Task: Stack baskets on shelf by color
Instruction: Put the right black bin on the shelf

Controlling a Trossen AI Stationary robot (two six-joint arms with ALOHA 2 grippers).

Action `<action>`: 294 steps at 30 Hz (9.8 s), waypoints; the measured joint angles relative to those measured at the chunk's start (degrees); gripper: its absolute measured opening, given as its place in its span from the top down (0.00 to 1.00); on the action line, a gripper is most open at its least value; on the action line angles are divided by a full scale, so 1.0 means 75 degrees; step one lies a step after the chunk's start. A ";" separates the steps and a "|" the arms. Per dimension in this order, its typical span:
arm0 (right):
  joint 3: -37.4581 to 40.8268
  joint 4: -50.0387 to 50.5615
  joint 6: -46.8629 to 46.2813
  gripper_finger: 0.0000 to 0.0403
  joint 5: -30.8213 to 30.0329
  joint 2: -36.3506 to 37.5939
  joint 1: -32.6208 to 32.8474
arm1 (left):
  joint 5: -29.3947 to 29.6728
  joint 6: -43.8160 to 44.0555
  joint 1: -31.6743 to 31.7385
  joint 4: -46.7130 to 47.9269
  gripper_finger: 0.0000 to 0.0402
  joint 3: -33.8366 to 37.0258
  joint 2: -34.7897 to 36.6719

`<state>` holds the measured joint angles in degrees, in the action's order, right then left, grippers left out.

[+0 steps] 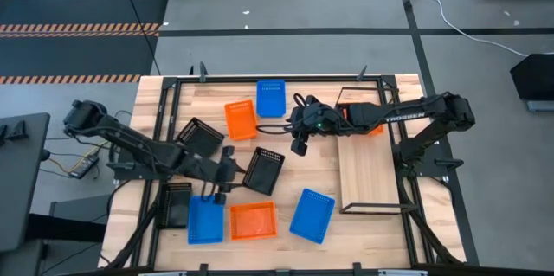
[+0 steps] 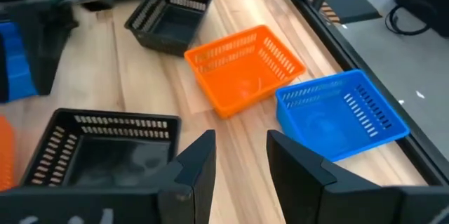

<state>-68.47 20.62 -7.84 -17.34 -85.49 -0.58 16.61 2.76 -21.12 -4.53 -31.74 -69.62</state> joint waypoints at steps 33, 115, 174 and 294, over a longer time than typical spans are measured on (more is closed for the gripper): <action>0.0000 0.2256 -0.1330 0.67 -0.0904 0.0738 -0.0156 | -0.1744 0.4963 0.2597 0.6091 0.55 -0.3920 -0.2827; -0.0003 0.5543 -0.5645 0.67 -0.2236 0.1515 0.1853 | -0.2861 -0.0795 0.4194 0.2793 0.87 -0.7554 -0.6348; -0.0003 0.5893 -0.6380 0.67 -0.2682 0.1518 0.2483 | -0.1784 -0.2988 0.2626 0.4521 0.63 -0.6703 -0.6391; -0.1571 0.8111 -0.2704 0.67 0.0947 -0.0096 0.2413 | -0.1902 -0.1795 0.2490 -0.0284 0.98 -0.8137 -0.7599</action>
<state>-80.25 81.45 -28.11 -10.24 -86.21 17.52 2.35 -10.70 -2.45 -6.66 -92.77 -126.61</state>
